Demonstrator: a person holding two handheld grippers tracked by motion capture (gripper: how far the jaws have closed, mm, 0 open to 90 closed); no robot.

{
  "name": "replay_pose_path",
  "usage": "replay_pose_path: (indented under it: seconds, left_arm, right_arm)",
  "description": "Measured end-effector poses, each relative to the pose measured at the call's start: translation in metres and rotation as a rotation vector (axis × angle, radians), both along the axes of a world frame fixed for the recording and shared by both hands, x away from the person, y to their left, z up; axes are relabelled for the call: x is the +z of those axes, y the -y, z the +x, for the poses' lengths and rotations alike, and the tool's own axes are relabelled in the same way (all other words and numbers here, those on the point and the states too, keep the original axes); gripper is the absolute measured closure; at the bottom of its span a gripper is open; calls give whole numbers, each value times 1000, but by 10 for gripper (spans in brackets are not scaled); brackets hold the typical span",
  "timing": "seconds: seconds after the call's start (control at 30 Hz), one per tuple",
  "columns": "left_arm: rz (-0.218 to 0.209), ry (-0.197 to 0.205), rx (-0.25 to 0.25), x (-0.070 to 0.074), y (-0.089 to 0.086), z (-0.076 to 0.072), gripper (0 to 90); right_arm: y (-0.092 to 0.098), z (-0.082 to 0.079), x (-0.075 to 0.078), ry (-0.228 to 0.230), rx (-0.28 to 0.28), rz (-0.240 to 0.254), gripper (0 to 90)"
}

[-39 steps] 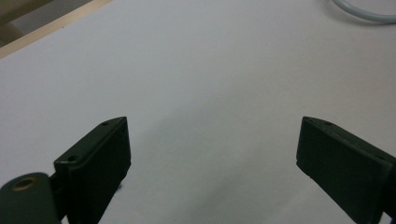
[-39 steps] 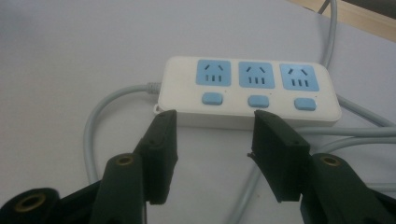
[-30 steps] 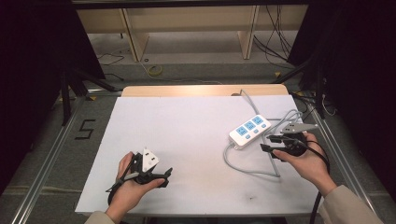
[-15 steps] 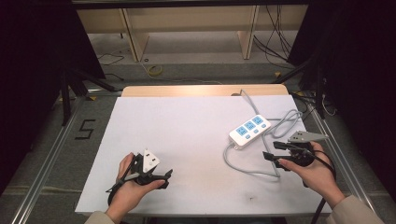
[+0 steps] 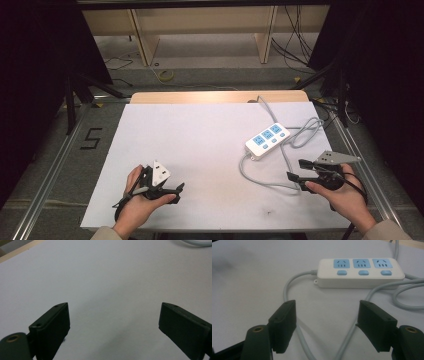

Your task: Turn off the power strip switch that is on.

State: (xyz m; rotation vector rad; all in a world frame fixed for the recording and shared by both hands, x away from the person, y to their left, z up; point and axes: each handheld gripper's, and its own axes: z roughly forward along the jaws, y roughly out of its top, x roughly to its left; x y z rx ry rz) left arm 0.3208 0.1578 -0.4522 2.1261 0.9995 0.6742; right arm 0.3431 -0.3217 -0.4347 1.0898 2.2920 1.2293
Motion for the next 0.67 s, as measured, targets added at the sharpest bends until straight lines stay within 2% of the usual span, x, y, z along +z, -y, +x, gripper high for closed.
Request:
replay_pose_path:
  seconds: [0.23, 0.67]
  left_arm:
    - [-1, -3, -6, 1, 1, -1, 95]
    - [-10, -10, -9, 0, 2, 1, 96]
  right_arm:
    - [2, -5, -4, 27, 8, 14, 318]
    - [2, -6, -4, 45, -6, 24, 315]
